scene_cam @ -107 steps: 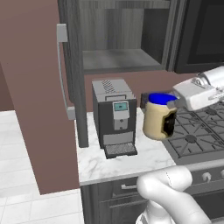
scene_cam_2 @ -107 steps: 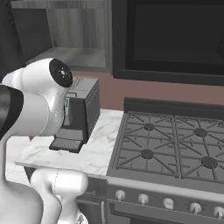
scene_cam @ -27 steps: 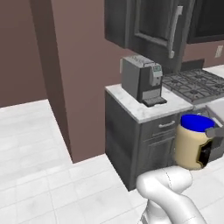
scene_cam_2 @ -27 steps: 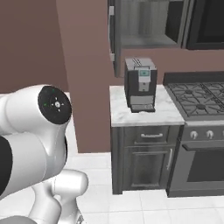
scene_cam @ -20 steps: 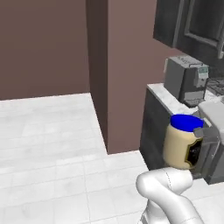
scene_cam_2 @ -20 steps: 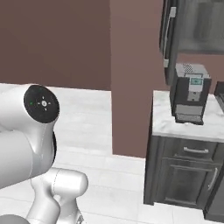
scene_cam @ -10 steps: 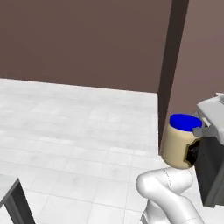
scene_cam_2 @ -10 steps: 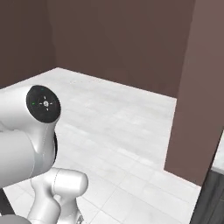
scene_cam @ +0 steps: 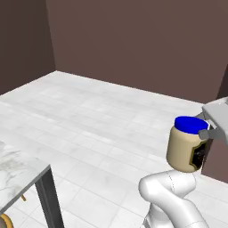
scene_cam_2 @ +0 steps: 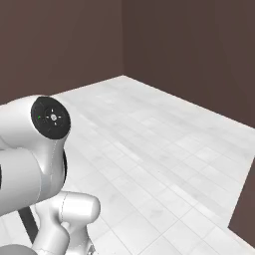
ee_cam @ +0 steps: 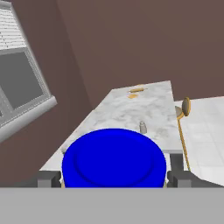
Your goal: Move the shaker and mayonnaise from the cabinet to the dining counter.
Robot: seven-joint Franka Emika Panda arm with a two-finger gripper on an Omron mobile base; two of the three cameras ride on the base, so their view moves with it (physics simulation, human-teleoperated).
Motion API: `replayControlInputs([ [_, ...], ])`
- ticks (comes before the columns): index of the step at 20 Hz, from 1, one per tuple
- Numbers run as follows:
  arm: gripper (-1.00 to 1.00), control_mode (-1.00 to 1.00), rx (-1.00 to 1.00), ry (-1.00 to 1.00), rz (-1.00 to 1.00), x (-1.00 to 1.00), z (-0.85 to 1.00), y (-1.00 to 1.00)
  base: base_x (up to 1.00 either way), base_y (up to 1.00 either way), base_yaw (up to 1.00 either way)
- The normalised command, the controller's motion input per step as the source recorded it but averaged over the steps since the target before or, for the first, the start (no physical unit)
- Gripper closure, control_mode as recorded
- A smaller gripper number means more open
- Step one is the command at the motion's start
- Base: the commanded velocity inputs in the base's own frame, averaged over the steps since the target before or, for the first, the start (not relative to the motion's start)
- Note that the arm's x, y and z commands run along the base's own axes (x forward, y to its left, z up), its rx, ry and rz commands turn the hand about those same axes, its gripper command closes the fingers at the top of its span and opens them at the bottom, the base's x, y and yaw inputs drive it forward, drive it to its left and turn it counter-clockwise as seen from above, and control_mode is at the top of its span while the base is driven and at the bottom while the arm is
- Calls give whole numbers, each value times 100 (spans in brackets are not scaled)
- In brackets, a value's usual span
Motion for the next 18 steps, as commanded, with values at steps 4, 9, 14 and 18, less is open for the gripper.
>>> replayControlInputs([
  [4, 100, 100, 0, 0, 0, 0, 0, 0, 57, 0, 54],
  [9, 100, 100, 0, 0, 0, 0, 0, 0, 56, 0, 56],
  [14, 100, 100, 0, 0, 0, 0, 0, 0, 44, 6, 59],
  [18, 100, 100, 0, 0, 0, 0, 0, 0, 38, 13, 58],
])
